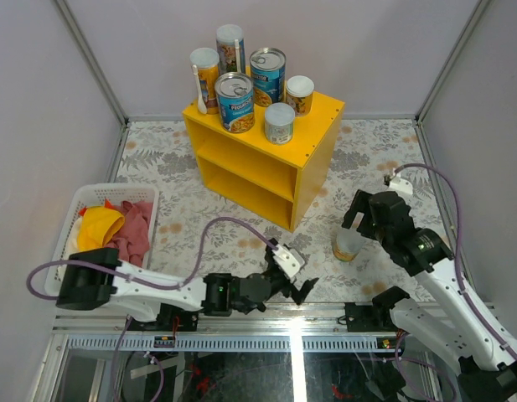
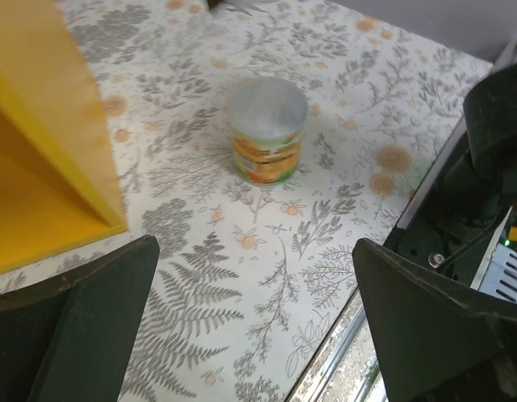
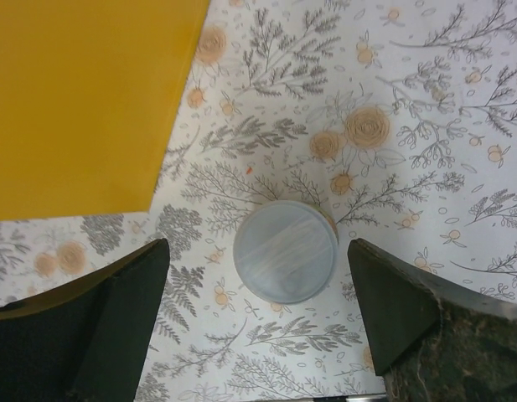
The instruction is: Place and organize the canned foods onto the counter
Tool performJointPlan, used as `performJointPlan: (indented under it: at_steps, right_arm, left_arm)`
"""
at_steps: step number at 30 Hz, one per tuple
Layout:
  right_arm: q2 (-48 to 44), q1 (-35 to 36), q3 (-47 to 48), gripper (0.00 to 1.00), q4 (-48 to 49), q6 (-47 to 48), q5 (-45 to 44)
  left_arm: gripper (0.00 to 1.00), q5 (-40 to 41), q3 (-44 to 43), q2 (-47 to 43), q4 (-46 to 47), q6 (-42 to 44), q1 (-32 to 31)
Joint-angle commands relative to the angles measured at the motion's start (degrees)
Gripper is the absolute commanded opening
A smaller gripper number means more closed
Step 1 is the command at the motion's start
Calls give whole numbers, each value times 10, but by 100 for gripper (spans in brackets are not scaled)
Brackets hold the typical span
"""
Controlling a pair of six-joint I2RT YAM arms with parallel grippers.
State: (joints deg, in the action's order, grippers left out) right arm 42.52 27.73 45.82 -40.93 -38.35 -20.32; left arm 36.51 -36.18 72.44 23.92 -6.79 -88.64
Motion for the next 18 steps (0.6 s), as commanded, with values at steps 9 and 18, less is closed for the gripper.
performJointPlan:
  at_steps: [9, 18]
  right_arm:
    - [10, -3, 106, 98, -53, -15, -67]
    - [-9, -2, 123, 99, -72, -8, -67]
  left_arm:
    - [100, -107, -36, 233, 354, 72, 23]
    - [100, -156, -96, 313, 370, 30, 81]
